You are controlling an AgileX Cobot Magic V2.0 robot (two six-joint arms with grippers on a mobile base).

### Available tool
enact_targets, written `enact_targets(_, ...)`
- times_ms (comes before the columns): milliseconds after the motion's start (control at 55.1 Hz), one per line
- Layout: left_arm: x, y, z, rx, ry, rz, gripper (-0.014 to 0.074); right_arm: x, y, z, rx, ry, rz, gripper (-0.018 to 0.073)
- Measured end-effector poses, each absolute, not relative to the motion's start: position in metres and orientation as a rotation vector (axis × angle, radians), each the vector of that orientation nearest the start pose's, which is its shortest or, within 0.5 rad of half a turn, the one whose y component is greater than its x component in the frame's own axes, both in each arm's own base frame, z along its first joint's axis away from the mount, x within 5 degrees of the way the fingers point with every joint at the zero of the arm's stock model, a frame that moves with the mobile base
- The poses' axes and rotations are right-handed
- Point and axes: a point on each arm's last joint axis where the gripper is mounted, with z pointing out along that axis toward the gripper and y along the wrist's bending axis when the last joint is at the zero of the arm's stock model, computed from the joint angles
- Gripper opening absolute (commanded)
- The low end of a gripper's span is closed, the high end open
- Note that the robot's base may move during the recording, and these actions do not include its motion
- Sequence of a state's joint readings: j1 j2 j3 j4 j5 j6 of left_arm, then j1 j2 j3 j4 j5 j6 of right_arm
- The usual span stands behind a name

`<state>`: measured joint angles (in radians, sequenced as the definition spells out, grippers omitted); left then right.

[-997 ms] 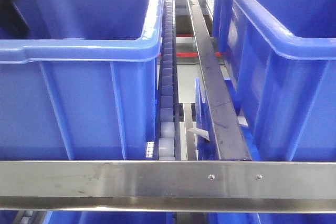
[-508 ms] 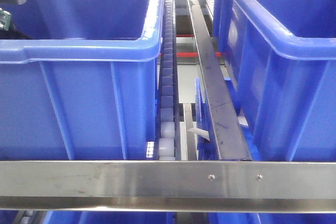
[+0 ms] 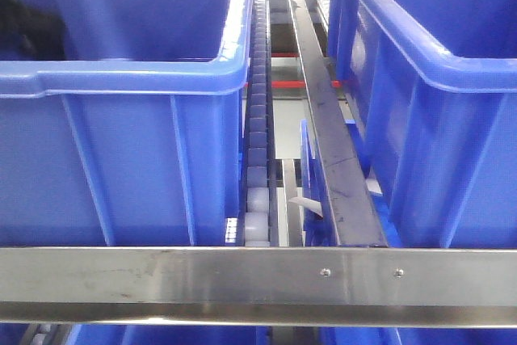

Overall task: Pick and sort blue part to right shelf
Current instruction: 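Lower the bottle-shaped part into a bin and open the left gripper, then lower the blue block into a bin and open the right gripper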

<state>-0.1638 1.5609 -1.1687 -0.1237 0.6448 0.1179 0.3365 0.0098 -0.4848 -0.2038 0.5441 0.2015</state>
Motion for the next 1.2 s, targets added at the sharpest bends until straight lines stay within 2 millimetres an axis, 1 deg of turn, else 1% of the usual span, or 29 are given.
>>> enact_targets(36, 0.321, -0.06, 0.293, 0.255, 2.465, -0.16, 0.0517, 0.012, -0.006, 0.319, -0.156, 1.539, 0.207, 0.0216)
enact_targets(91, 0.309, -0.058, 0.309, 0.249, 2.414, -0.166, 0.0476, 0.012, -0.006, 0.319, -0.156, 1.539, 0.207, 0.0216)
enact_targets(127, 0.297, -0.056, 0.324, 0.246, 2.364, -0.168, 0.0447, 0.012, -0.006, 0.319, -0.156, 1.539, 0.207, 0.0216)
enact_targets(218, 0.269, -0.052, 0.347, 0.236, 2.257, -0.171, 0.0393, 0.012, -0.006, 0.319, -0.156, 1.539, 0.207, 0.0216)
enact_targets(290, 0.243, -0.047, 0.36, 0.229, 2.183, -0.172, 0.0351, 0.012, -0.006, 0.319, -0.156, 1.539, 0.207, 0.0216)
enact_targets(381, 0.214, -0.042, 0.368, 0.222, 2.106, -0.172, 0.0309, 0.012, -0.006, 0.319, -0.156, 1.539, 0.207, 0.0216)
enact_targets(490, 0.18, -0.036, 0.37, 0.212, 2.022, -0.174, 0.0262, 0.012, -0.006, 0.318, -0.156, 1.547, 0.205, 0.0216)
enact_targets(598, 0.145, -0.03, 0.365, 0.204, 1.944, -0.175, 0.022, 0.012, -0.006, 0.317, -0.156, 1.567, 0.201, 0.0216)
enact_targets(689, 0.123, -0.026, 0.358, 0.2, 1.894, -0.175, 0.0175, 0.016, -0.005, 0.315, -0.159, 1.608, 0.194, 0.0216)
enact_targets(780, 0.101, -0.023, 0.354, 0.195, 1.832, -0.176, 0.0126, 0.023, -0.003, 0.322, -0.142, 1.666, 0.21, 0.0216)
enact_targets(834, 0.091, -0.021, 0.35, 0.193, 1.806, -0.177, 0.0122, 0.03, 0.0, 0.329, -0.124, 1.703, 0.233, 0.0216)
enact_targets(961, 0.072, -0.018, 0.344, 0.19, 1.752, -0.178, 0.0122, 0.051, 0.007, 0.348, -0.095, 1.843, 0.234, 0.0216)
enact_targets(1016, 0.065, -0.017, 0.342, 0.189, 1.727, -0.178, 0.0122, 0.063, 0.011, 0.355, -0.091, 1.918, 0.221, 0.0216)
enact_targets(1088, 0.057, -0.015, 0.34, 0.185, 1.7, -0.18, 0.0122, 0.084, 0.017, 0.363, -0.09, 2.05, 0.187, 0.0216)
enact_targets(1124, 0.054, -0.015, 0.339, 0.186, 1.692, -0.181, 0.0122, 0.098, 0.022, 0.367, -0.091, 2.114, 0.171, 0.0216)
enact_targets(1197, 0.051, -0.014, 0.338, 0.189, 1.689, -0.177, 0.0122, 0.118, 0.028, 0.373, -0.089, 2.202, 0.148, 0.0216)
